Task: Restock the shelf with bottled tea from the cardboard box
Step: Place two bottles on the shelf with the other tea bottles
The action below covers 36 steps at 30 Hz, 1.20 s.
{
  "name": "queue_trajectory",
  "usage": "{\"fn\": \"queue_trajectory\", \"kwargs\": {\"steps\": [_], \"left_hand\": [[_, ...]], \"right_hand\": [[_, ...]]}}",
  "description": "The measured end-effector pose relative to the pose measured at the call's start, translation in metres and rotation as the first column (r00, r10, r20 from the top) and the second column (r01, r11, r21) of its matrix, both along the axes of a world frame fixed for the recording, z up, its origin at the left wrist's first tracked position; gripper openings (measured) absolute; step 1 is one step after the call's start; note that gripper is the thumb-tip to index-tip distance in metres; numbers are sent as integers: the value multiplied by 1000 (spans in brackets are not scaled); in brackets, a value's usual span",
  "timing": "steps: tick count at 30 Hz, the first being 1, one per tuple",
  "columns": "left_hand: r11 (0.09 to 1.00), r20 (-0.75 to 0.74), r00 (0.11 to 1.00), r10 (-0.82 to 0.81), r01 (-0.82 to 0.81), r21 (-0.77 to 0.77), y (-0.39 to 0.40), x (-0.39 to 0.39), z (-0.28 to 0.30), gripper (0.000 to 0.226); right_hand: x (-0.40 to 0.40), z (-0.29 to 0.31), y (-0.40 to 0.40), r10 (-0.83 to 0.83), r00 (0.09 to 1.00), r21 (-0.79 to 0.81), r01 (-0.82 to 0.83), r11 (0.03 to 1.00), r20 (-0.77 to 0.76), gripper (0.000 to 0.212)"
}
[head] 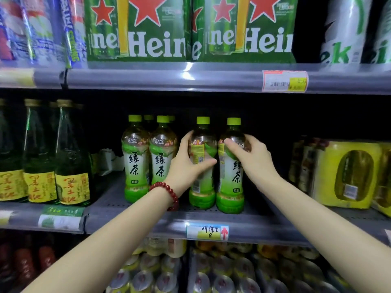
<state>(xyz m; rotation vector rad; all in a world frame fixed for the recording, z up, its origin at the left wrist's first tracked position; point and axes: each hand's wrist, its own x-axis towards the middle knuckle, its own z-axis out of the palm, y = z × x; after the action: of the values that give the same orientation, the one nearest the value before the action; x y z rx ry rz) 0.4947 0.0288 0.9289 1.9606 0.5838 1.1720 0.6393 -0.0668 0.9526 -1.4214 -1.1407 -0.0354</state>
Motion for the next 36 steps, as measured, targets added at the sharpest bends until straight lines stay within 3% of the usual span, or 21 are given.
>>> {"fn": "queue_trajectory", "kwargs": {"steps": [6, 16, 23, 28, 36], "left_hand": [[988, -125, 990, -67, 48, -149, 7, -6, -32, 60], [993, -175, 982, 64, -80, -84, 15, -1, -28, 50], [988, -279, 955, 104, -132, -82, 17, -4, -27, 66], [981, -299, 946, 123, -163, -110, 10, 0, -27, 59], [988, -446, 889, 106, -143, -50, 3, -16, -29, 48]], "right_hand": [[2, -54, -16, 59, 997, -333, -40, 942, 46, 56], [-2, -55, 11, -49, 998, -266, 56, 962, 35, 58], [-4, -56, 27, -105, 994, -268, 107, 958, 22, 62], [-4, -58, 26, -102, 995, -268, 96, 959, -8, 60], [-12, -50, 15, -99, 993, -418, 118, 901, 67, 50]]}}
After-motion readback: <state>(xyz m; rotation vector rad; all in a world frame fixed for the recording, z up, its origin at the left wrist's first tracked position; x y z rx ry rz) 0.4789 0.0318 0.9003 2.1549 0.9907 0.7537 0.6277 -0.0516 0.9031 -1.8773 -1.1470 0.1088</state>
